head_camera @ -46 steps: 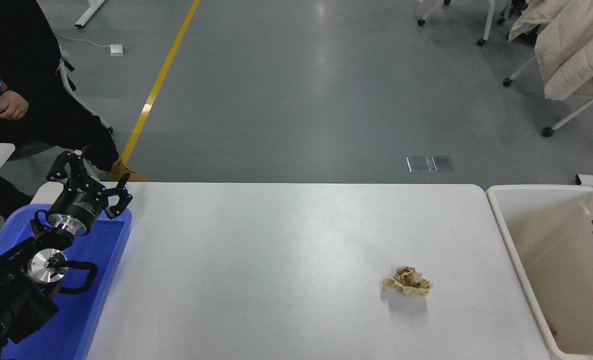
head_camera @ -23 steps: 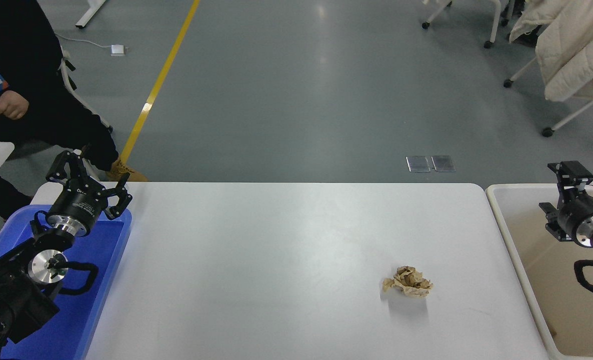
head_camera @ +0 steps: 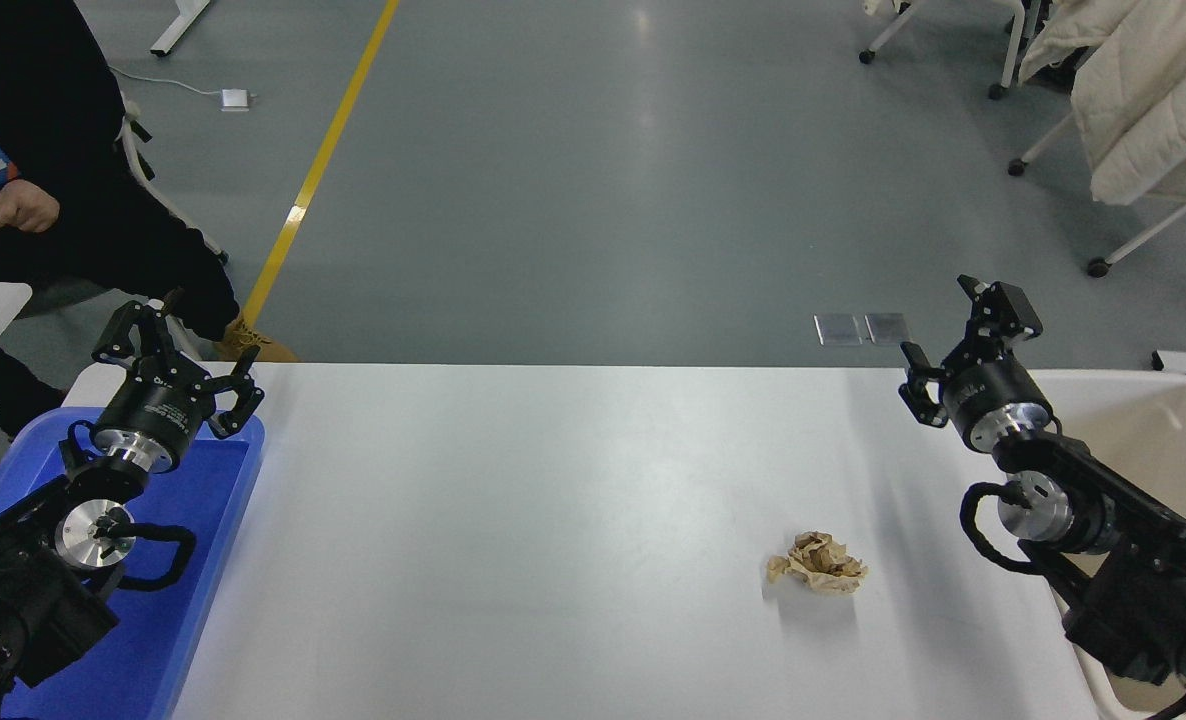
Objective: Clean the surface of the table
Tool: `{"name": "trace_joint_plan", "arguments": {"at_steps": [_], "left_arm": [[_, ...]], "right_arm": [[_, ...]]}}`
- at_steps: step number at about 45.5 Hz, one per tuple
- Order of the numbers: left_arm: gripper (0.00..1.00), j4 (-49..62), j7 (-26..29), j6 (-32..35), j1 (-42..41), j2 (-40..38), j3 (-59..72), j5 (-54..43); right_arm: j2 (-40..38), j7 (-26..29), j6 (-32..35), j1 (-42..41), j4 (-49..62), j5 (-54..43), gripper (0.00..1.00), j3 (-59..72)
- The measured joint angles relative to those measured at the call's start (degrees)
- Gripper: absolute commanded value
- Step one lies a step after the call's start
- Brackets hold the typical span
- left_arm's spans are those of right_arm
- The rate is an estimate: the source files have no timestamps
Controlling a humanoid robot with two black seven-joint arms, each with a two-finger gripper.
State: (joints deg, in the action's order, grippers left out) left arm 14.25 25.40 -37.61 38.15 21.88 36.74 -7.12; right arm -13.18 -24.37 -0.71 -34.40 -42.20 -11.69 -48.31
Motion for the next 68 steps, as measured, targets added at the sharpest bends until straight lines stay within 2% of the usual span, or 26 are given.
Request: {"name": "trace_joint_plan", "arguments": {"at_steps": [15, 37, 50, 60, 68], "left_arm": [[1.0, -0.01, 0.0, 0.0, 0.0, 0.0, 0.0, 0.0], [1.0, -0.01, 0.0, 0.0, 0.0, 0.0, 0.0, 0.0], [1.0, -0.01, 0.0, 0.0, 0.04, -0.01, 0.0, 0.0], [1.0, -0.01, 0.0, 0.0, 0.04, 0.0, 0.0, 0.0], [1.0, 0.0, 0.0, -0.03, 0.06, 0.0, 0.0, 0.0]], "right_arm": [[4.64, -1.56, 0.76, 0.76, 0.92, 0.0, 1.0, -1.96], [4.14, -1.91, 1.01, 3.12, 0.73, -0.49, 1.0, -0.05], [-5.96, -1.8, 0.13, 0.43, -3.97, -5.42, 1.0, 13.71], [-18.31, -0.77, -1.05, -4.41, -12.21, -13.04, 1.0, 28.87], [-28.92, 1.53, 0.49, -11.83, -18.96, -16.93, 1.0, 44.91]]}}
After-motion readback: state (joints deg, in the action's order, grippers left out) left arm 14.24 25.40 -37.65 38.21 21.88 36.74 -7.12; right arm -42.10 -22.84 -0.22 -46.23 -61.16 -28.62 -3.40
